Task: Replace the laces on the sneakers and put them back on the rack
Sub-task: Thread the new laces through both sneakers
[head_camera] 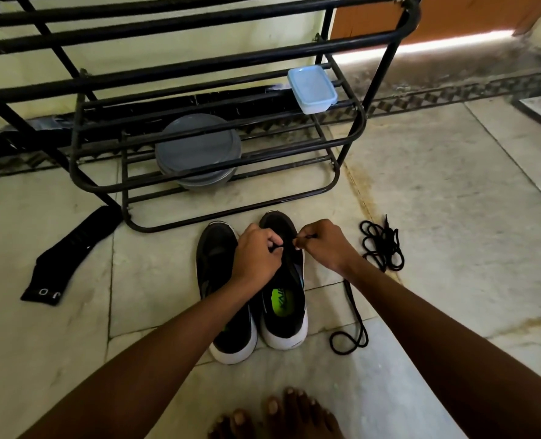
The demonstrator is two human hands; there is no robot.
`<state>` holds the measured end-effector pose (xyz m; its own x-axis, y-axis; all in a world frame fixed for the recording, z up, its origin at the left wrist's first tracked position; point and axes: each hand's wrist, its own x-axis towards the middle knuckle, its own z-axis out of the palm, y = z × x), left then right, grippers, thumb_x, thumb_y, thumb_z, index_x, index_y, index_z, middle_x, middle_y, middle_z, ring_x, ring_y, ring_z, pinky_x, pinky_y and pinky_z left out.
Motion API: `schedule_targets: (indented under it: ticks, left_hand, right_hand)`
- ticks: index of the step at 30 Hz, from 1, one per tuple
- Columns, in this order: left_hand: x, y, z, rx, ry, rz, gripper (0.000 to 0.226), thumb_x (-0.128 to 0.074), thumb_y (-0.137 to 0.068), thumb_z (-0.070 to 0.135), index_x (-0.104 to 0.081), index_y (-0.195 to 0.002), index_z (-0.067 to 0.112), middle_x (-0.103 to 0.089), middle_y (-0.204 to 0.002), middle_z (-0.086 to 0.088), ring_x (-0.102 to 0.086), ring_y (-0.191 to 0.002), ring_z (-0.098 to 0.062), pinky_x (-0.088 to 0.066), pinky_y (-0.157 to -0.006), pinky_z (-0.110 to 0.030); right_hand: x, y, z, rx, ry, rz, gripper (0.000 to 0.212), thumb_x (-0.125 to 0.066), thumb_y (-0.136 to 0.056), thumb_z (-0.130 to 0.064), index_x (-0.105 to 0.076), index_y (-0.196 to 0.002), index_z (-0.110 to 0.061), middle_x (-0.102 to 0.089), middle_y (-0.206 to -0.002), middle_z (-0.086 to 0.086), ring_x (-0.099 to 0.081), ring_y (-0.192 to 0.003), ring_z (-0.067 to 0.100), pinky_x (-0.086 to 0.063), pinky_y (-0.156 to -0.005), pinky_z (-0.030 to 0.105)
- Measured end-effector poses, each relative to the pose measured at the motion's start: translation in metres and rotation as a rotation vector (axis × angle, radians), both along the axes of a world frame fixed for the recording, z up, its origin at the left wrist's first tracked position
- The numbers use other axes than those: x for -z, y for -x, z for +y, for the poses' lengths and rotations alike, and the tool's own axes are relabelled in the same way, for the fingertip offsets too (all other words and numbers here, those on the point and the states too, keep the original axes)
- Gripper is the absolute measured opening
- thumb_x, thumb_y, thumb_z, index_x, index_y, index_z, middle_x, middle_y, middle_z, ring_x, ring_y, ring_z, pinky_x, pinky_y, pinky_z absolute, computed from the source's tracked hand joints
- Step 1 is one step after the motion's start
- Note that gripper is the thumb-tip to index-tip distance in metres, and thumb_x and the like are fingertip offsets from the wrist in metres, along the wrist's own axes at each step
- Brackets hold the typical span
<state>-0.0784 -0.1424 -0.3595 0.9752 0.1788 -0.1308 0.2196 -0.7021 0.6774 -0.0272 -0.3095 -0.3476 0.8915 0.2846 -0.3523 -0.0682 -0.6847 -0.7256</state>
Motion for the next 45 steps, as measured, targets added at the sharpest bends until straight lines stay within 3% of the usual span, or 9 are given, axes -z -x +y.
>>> schedule_targets:
  ticks: [8,11,15,19,25,31,45]
  left_hand:
    - [0.006,-0.002,0.002,-0.048,0.050,0.019,0.013,-0.082,-0.083,0.017,-0.074,-0.086,0.025,-0.064,-0.093,-0.001,-0.056,-0.073,-0.002,-0.052,-0.079,-0.021]
    - [0.007,0.001,0.003,-0.051,0.081,0.033,0.014,-0.083,-0.083,0.014,-0.075,-0.094,0.019,-0.061,-0.101,-0.005,-0.058,-0.075,-0.006,-0.048,-0.078,-0.017]
    - [0.007,0.007,0.006,0.004,0.107,0.064,0.027,-0.080,-0.085,0.009,-0.072,-0.111,0.011,-0.058,-0.114,-0.009,-0.062,-0.084,-0.013,-0.052,-0.083,-0.020]
    - [0.007,0.008,0.005,0.044,0.073,0.080,0.035,-0.078,-0.087,0.008,-0.070,-0.121,0.008,-0.055,-0.119,-0.009,-0.060,-0.088,-0.013,-0.048,-0.085,-0.018]
    - [0.005,0.003,0.001,-0.038,0.056,0.102,0.025,-0.080,-0.084,0.012,-0.074,-0.108,0.014,-0.064,-0.113,-0.010,-0.062,-0.091,-0.014,-0.044,-0.080,-0.017]
    - [0.003,0.004,-0.003,-0.083,0.070,0.105,0.027,-0.083,-0.081,0.013,-0.075,-0.106,0.017,-0.064,-0.111,-0.009,-0.064,-0.093,-0.014,-0.046,-0.083,-0.018]
    - [0.011,-0.001,-0.008,-0.163,0.091,0.084,0.020,-0.083,-0.080,0.015,-0.070,-0.091,0.026,-0.063,-0.098,-0.006,-0.065,-0.087,-0.018,-0.056,-0.082,-0.028]
  right_hand:
    - [-0.001,0.002,0.001,0.037,0.003,0.038,0.014,-0.068,-0.086,-0.014,-0.078,-0.077,-0.010,-0.065,-0.064,-0.001,-0.055,-0.065,0.009,-0.039,-0.059,0.023]
    - [0.001,0.003,0.002,0.047,-0.013,0.040,0.014,-0.069,-0.086,-0.016,-0.078,-0.077,-0.010,-0.070,-0.070,0.003,-0.058,-0.070,0.012,-0.041,-0.062,0.024]
    - [-0.003,0.005,0.003,0.079,-0.044,0.029,0.017,-0.069,-0.089,-0.018,-0.076,-0.075,-0.012,-0.061,-0.059,-0.006,-0.054,-0.063,0.010,-0.039,-0.061,0.025]
    - [-0.004,0.004,-0.001,0.050,-0.045,0.021,0.020,-0.066,-0.094,-0.022,-0.072,-0.077,-0.013,-0.073,-0.071,0.008,-0.072,-0.075,0.024,-0.052,-0.076,0.032]
    - [-0.004,0.004,-0.004,0.009,-0.020,-0.010,0.018,-0.064,-0.097,-0.024,-0.070,-0.083,-0.015,-0.075,-0.074,0.004,-0.074,-0.078,0.021,-0.062,-0.078,0.042]
    - [-0.004,0.001,-0.009,-0.060,-0.003,-0.006,0.017,-0.067,-0.095,-0.023,-0.073,-0.083,-0.012,-0.075,-0.077,0.009,-0.073,-0.081,0.026,-0.060,-0.083,0.051]
    - [0.012,-0.003,-0.008,-0.035,-0.083,-0.003,0.020,-0.066,-0.096,-0.022,-0.071,-0.079,-0.013,-0.071,-0.072,0.002,-0.070,-0.081,0.027,-0.057,-0.086,0.052]
